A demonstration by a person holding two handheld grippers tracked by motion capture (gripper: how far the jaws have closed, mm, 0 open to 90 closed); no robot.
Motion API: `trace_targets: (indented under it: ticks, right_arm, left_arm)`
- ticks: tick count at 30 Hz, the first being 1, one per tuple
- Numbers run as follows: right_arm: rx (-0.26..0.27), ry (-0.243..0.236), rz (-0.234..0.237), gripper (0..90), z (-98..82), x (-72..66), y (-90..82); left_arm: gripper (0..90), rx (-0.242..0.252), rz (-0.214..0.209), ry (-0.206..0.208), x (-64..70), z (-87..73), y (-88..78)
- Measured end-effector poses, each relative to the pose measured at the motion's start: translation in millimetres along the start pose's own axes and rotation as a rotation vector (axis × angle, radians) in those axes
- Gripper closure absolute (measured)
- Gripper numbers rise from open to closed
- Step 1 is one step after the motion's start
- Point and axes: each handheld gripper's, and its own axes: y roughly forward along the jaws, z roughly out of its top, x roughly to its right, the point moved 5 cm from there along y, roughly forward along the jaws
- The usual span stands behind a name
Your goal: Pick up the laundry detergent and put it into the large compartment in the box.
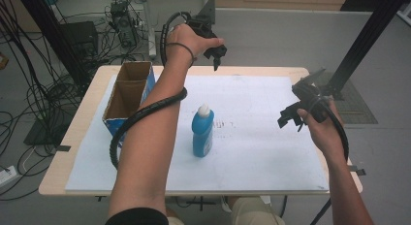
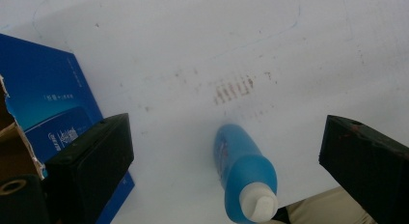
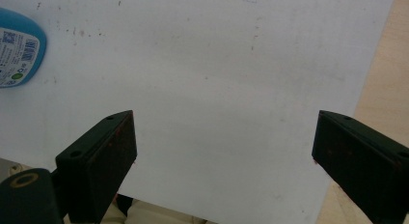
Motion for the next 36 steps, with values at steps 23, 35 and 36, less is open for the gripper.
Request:
trace_targets:
  ticks: [23,35,36]
  right_arm:
    - [0.002,-0.008,0.001,8.3,-0.9,-3.6,-2.6]
    - [0.007,-0.008,0.004,8.3,-3.2,-4.0,-4.2]
    - [0.007,-0.008,0.004,8.3,-3.2,-4.0,-4.2]
  left_arm:
    - [5.4,-0.012,0.002,-0.010,-1.2,-2.8,1.1]
    - [5.4,-0.014,-0.003,-0.013,1.3,-8.7,-0.3]
    - [5.4,-0.014,-0.003,-0.013,1.3,-8.7,-0.3]
